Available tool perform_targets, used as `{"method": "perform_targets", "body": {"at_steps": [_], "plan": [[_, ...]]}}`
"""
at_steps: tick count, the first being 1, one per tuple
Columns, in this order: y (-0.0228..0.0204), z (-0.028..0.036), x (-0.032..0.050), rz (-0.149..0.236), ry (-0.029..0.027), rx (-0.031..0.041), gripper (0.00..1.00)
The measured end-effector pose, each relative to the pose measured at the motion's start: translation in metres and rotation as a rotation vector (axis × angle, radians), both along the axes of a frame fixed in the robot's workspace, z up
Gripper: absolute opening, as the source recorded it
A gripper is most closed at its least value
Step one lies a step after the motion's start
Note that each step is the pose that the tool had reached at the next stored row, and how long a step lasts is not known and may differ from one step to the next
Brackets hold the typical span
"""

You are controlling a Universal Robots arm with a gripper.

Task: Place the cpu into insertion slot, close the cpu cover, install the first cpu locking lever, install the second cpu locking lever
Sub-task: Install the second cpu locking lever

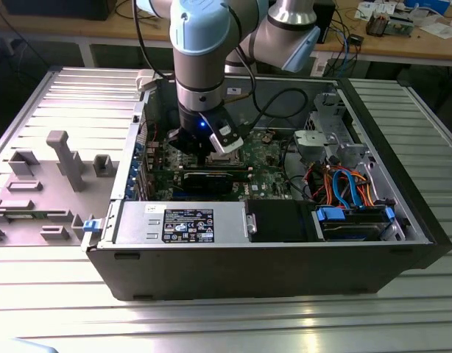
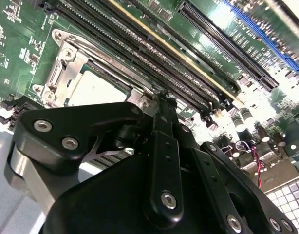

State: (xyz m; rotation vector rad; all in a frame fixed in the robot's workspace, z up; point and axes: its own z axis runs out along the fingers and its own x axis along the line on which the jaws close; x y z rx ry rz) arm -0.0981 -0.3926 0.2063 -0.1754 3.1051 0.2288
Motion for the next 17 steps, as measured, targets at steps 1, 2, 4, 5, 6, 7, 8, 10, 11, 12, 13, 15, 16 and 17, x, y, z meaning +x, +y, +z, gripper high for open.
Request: {"method": "perform_targets", "body": {"at_steps": [1, 2, 4, 5, 6, 7, 8, 10, 11, 12, 13, 15, 16, 17], "plan": [[-0.0001, -0.0001, 0.0, 0.001, 0.0, 0.0044, 0.11], [-0.0002, -0.0005, 0.0001, 0.002, -0.0002, 0.014, 0.11], [-0.001, -0.0012, 0.0, 0.004, 0.0, 0.0308, 0.11], [-0.001, -0.0012, 0.0, 0.004, 0.0, 0.0345, 0.11], [-0.001, -0.0012, 0.0, 0.004, 0.0, 0.0345, 0.11], [-0.001, 0.0009, 0.0, 0.004, 0.0001, 0.0344, 0.11], [-0.001, 0.0036, 0.0, 0.004, 0.0, 0.0344, 0.11], [-0.001, 0.0139, 0.0, 0.004, 0.0, 0.0338, 0.11], [-0.001, 0.0202, 0.0, 0.004, 0.0, 0.0335, 0.11], [-0.001, 0.0247, 0.0, 0.004, 0.0, 0.0334, 0.11], [-0.001, 0.028, 0.0, 0.004, 0.0, 0.0334, 0.11], [-0.001, 0.0381, 0.0, 0.004, 0.0, 0.0334, 0.11], [-0.001, 0.0416, 0.0, 0.004, 0.0, 0.0334, 0.11], [-0.001, 0.0458, 0.0, 0.004, -0.0001, 0.0334, 0.11]]}}
